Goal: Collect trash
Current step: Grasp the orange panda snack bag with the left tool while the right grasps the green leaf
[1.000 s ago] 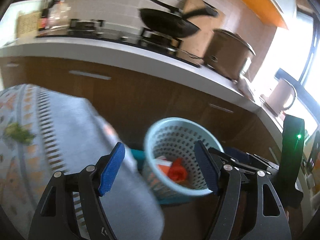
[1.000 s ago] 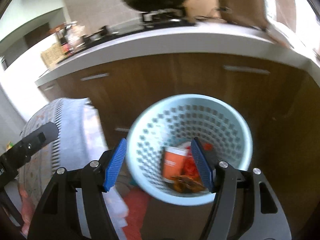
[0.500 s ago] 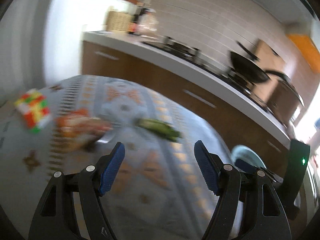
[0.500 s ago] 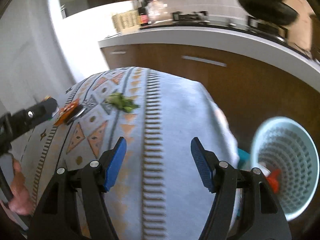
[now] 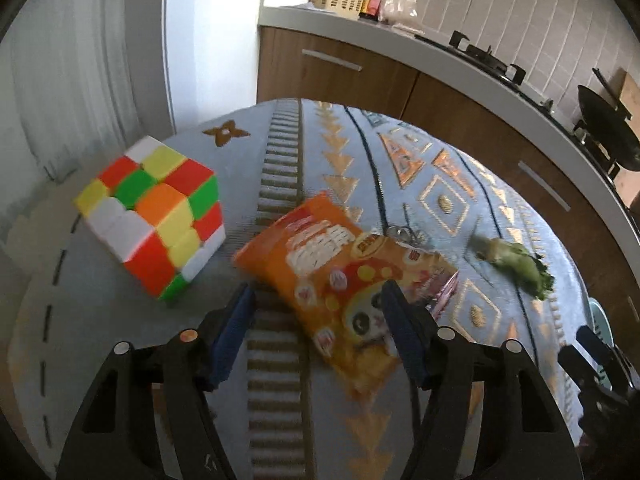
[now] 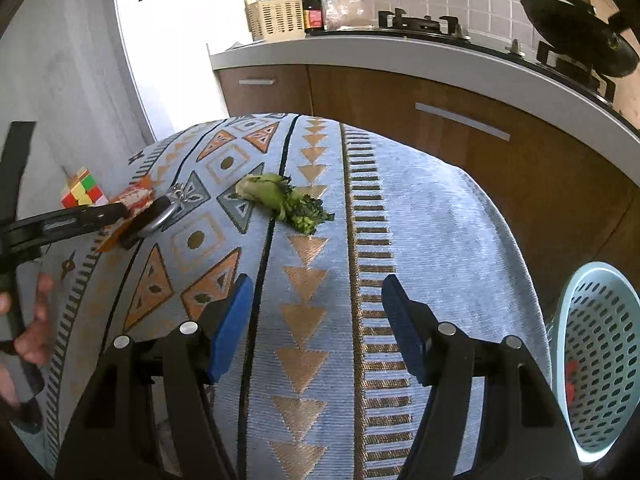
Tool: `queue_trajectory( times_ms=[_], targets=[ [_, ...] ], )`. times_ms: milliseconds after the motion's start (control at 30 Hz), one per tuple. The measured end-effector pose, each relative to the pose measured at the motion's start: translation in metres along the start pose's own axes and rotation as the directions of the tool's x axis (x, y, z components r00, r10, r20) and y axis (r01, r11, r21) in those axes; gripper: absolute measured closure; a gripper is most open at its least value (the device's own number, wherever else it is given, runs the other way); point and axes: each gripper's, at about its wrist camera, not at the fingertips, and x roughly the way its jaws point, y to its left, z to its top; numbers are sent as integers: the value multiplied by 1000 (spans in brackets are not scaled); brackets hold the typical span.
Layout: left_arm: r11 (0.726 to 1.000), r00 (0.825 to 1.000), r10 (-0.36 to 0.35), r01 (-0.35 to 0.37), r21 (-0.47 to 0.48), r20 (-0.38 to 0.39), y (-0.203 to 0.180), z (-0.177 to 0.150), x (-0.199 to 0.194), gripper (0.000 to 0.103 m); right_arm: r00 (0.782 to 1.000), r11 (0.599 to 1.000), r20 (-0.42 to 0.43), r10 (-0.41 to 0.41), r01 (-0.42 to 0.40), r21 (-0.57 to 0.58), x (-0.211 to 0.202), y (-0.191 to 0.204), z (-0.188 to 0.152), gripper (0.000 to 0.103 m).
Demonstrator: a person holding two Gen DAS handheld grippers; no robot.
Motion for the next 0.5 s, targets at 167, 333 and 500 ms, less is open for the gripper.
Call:
queue_trajectory(
  times_ms=[167,333,500],
  targets=[
    [992,995,88,-91,90,38,-17,-3,6,70,999,999,23,33,-34,31,-2,-8,4,40],
    [994,998,33,-39,104,59,-17,-9,-1,99,998,996,-14,68,-67,56,13,-15,34,40],
    [998,991,-13,5,63,136,-9,-13,-16,99,999,999,-54,-3,1,-44,39,4,65,35]
  ],
)
